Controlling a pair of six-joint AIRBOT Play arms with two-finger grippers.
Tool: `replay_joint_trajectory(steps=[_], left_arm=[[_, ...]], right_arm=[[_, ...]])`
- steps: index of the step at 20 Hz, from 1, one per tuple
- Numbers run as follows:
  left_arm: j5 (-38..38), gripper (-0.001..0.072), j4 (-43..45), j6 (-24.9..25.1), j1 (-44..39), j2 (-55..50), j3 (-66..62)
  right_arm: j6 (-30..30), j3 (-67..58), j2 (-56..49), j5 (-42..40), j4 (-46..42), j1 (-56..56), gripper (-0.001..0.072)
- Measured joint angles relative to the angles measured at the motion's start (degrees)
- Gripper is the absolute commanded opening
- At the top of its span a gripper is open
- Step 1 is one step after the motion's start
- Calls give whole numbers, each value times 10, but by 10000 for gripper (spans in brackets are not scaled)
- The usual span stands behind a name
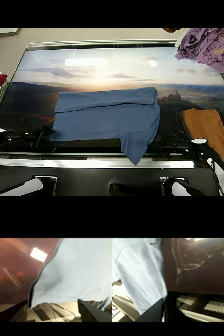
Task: Fold the clothes and pants, and hang the long-sleeved shirts on hangers.
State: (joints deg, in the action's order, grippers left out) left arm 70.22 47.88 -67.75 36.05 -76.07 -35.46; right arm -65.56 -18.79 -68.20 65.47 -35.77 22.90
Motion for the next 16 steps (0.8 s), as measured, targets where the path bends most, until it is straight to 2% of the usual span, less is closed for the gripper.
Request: replay_joint_trajectory(steps=[1, 2, 3, 10, 13, 16], left_arm=[[-6, 416, 0, 3, -5, -5, 1], [-13, 240, 1, 4, -10, -9, 1], [-20, 6, 5, 7, -16, -12, 2], [-1, 12, 3, -5, -29, -5, -14], [14, 12, 8, -45, -30, 37, -34], [26, 12, 44, -105, -30, 106, -45]], right_arm=[[0, 0, 0, 1, 0, 0, 21], [0, 0, 0, 1, 0, 0, 21], [0, 0, 0, 2, 0, 0, 21], [0, -13, 30, 12, -2, 0, 19], [-16, -42, 83, 35, -22, 0, 19], [-56, -68, 158, 67, -66, 0, 19]])
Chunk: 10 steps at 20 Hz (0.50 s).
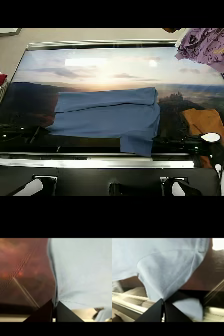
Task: Fold the clothes and pants, and hang the long-sleeved shirts on hangers.
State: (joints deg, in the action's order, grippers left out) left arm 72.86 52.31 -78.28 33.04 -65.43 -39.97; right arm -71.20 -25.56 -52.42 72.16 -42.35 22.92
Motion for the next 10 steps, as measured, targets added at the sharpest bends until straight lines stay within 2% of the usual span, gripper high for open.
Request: replay_joint_trajectory(steps=[5, 10], left_arm=[[37, 12, 83, -80, -6, 130, -6], [24, 12, 112, -107, -33, 174, -7]], right_arm=[[-76, -15, 148, 74, -83, 0, 18], [-103, -39, 202, 104, -119, 0, 18]])
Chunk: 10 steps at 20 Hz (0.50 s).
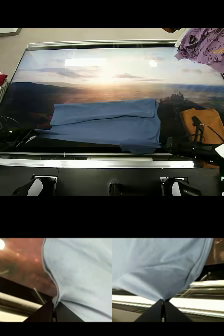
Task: Fold the clothes and pants, and hang the long-sleeved shirts on hangers.
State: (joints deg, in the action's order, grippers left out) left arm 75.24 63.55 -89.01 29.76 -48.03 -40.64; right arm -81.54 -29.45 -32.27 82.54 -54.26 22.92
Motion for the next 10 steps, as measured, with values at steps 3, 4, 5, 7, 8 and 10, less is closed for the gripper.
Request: replay_joint_trajectory(steps=[3, 4, 5, 7, 8, 10], left_arm=[[-44, 11, 5, -9, -22, -9, 0], [-59, 12, 6, -10, -29, -16, -1], [-76, 12, 6, -10, -39, -26, -2], [-111, 12, 5, -12, -61, -51, -9], [-128, 12, 5, -12, -71, -67, -17], [-154, 12, 5, -14, -90, -106, -40]], right_arm=[[14, -36, -47, -27, 8, 0, 18], [23, -51, -70, -37, 16, 0, 18], [33, -69, -99, -49, 26, 0, 18], [53, -110, -162, -71, 42, -13, 18], [61, -134, -197, -83, 47, -26, 18], [68, -184, -265, -109, 51, -55, 18]])
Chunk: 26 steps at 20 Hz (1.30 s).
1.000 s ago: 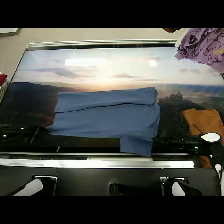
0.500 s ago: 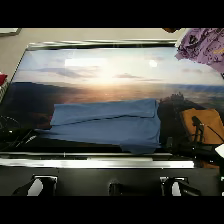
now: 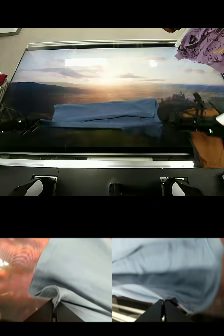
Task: Fold the clothes and pants, and hang the long-sleeved shirts on hangers.
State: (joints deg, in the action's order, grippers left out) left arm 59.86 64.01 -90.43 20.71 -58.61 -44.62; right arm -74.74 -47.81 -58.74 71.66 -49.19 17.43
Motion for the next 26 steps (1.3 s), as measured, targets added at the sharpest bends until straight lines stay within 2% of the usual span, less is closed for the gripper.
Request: replay_joint_trajectory(steps=[9, 16, 17, 18, 19, 20, 21, 23, 26], left_arm=[[-33, 12, 0, 3, -58, -217, -164], [-35, 26, -1, 0, -85, -324, -238], [-37, 107, -1, -7, -87, -332, -242], [-37, 256, 0, -14, -88, -337, -244], [-38, 458, 0, -22, -88, -341, -246], [-38, 624, 0, -28, -89, -343, -248], [-36, 673, 0, -33, -89, -344, -252], [-26, 675, 2, -41, -89, -341, -264], [2, 676, 29, -59, -89, -319, -292]], right_arm=[[-9, -211, -258, -59, -19, -68, 19], [-18, -268, -355, -97, -25, -89, 21], [-19, -270, -362, -100, -25, -90, 22], [-21, -271, -367, -104, -25, -90, 82], [-24, -272, -371, -107, -25, -90, 216], [-31, -273, -373, -109, -25, -90, 318], [-39, -276, -375, -108, -25, -90, 363], [-57, -295, -376, -84, -24, -90, 487], [-70, -348, -377, -31, -25, -71, 581]])
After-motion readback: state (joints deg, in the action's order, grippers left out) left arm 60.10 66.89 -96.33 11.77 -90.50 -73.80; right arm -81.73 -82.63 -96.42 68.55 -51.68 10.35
